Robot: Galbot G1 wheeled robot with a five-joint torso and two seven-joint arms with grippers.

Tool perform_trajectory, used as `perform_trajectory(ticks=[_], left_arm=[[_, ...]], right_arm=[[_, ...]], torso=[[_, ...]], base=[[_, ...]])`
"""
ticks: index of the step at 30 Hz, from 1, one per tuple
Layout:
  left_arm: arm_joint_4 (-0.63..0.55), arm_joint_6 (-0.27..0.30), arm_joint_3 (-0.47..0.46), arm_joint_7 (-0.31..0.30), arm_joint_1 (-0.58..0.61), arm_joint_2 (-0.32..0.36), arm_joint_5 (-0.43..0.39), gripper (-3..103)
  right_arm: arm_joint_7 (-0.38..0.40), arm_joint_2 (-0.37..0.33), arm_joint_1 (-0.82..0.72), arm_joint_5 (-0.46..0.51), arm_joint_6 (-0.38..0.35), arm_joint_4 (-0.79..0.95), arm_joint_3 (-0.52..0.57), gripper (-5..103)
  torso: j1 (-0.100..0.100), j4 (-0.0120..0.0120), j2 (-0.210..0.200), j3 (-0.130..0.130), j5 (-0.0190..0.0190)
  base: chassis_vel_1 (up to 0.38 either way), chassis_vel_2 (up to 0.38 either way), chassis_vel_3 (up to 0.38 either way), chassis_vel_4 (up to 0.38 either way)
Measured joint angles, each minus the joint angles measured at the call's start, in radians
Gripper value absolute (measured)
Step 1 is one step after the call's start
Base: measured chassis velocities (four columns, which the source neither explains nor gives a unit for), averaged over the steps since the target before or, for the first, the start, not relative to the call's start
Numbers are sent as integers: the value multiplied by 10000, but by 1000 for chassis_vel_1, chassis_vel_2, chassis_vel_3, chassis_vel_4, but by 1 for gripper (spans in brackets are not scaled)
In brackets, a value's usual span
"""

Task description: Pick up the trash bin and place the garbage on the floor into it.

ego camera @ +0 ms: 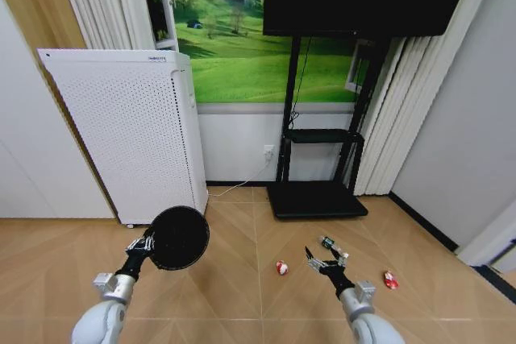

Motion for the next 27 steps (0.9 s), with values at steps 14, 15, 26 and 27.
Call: perform_trajectory(ticks=[14,15,26,27], left_arm=[[-282,224,-57,-147,174,-80,229,7],[-341,232,-75,-144,225,-94,237,7],[-430,329,-121,-146,319,-132,232,7],[-430,329,-121,-146,319,-132,232,7]], right_arm=[[10,-172,160,-239,120,-344,-9,100],[-2,-175,166,-239,126,-347,-9,100],[-26,-138,115,-252,287,-368,47,100],[-26,-138,115,-252,287,-368,47,100]], torso=[[0,0,0,0,0],[0,0,0,0,0],[0,0,0,0,1],[0,0,0,0,1]], base=[[0,0,0,0],[0,0,0,0],[-22,25,21,-27],[-86,81,66,-66]])
